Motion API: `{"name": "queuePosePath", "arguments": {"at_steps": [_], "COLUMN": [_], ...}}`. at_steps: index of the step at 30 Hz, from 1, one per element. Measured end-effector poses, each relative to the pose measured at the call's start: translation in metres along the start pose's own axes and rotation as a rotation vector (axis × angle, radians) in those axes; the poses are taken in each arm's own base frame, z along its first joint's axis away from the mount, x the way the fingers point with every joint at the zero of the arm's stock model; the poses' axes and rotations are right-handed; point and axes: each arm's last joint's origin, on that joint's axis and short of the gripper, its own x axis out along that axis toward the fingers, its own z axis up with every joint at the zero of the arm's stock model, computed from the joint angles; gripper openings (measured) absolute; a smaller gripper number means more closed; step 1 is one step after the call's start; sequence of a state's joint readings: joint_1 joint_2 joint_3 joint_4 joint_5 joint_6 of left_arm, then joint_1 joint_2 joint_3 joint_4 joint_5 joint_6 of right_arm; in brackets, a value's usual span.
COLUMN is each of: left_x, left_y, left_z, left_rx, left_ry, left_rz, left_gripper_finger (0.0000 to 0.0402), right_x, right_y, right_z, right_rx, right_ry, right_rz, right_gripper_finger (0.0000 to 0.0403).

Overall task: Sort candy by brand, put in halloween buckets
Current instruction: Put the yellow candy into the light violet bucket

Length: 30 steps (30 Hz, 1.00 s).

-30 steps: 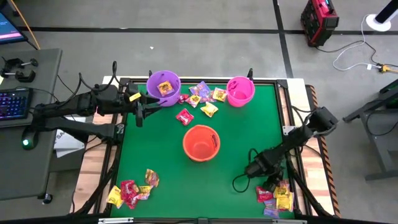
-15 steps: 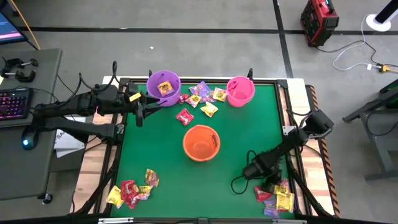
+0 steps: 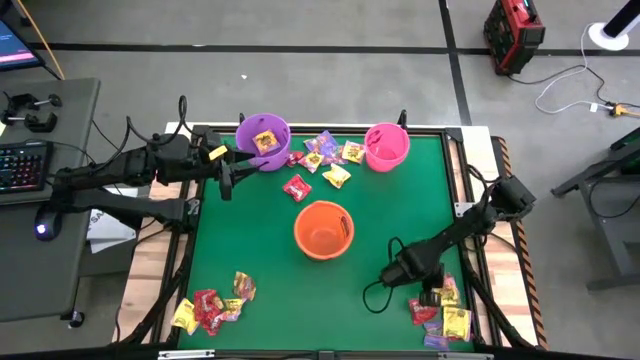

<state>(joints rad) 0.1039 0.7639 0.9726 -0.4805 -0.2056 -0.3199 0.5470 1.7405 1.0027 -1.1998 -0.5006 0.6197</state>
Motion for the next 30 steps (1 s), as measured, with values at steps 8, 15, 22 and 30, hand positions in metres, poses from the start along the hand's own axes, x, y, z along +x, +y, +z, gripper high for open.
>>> {"name": "queuePosePath", "arguments": {"at_steps": [8, 15, 22, 30], "left_x": [0.0, 0.0, 0.0, 0.0], "left_y": [0.001, 0.001, 0.001, 0.001], "left_z": [0.0, 0.0, 0.0, 0.0], "left_rx": [-0.002, -0.003, -0.011, -0.011], "left_ry": [-0.002, -0.001, 0.0, 0.0], "left_rz": [0.007, 0.008, 0.007, 0.008], "left_gripper_finger": [0.0193, 0.0193, 0.0193, 0.0193], "right_x": [-0.007, -0.013, -0.013, -0.013], "right_y": [-0.013, -0.023, -0.023, -0.021], "right_z": [0.012, 0.019, 0.015, 0.022], "right_rx": [0.076, 0.072, 0.05, 0.134], "right_ry": [-0.113, -0.122, -0.044, -0.118], "right_rz": [-0.088, -0.055, 0.005, -0.004], "right_gripper_finger": [0.0031, 0.0114, 0.019, 0.0201]}}
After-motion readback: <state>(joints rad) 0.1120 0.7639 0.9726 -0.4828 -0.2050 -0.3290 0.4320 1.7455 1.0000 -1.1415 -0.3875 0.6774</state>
